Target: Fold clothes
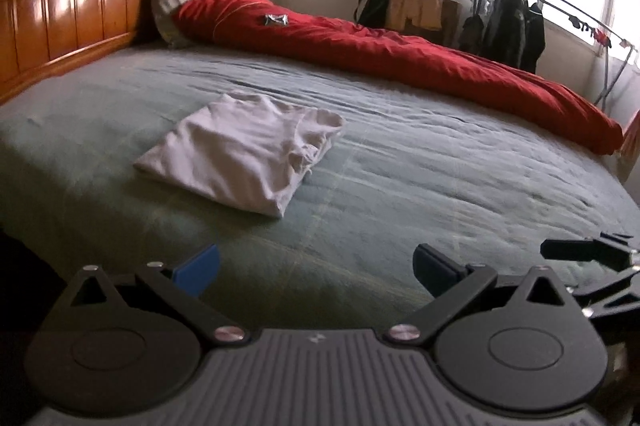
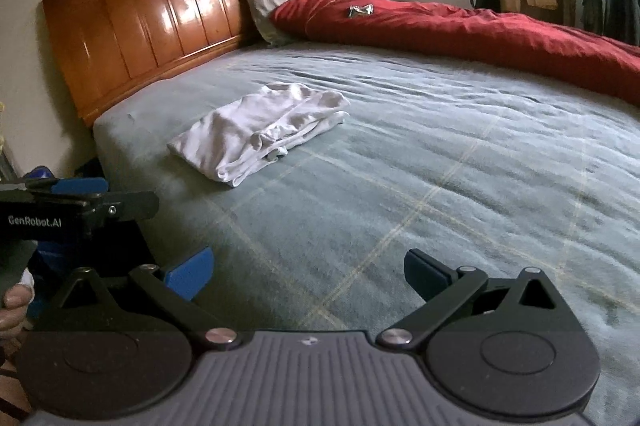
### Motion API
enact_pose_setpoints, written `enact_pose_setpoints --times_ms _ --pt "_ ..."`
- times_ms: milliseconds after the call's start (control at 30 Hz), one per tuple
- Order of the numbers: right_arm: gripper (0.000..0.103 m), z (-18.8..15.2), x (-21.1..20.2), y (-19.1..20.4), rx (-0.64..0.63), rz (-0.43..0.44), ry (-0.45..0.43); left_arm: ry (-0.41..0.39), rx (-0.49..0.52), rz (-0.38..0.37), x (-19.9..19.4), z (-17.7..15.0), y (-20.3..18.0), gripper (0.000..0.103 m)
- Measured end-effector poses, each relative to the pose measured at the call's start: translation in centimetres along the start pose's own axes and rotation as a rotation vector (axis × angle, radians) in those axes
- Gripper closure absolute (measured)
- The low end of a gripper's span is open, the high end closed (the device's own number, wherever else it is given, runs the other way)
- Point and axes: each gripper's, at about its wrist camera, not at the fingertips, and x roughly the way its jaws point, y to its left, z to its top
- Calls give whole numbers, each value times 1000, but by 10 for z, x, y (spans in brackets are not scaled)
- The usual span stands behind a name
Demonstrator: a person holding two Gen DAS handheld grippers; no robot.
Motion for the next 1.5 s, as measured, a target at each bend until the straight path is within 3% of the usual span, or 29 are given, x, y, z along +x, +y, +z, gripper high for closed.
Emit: enact_pose_setpoints --times_ms 433,1500 --pt "0 -16 -24 15 -39 -47 -16 12 -19 -30 -15 -12 -26 1" --pt "0 -20 -30 16 -29 -68 -24 71 -5 34 -9 -13 -35 1"
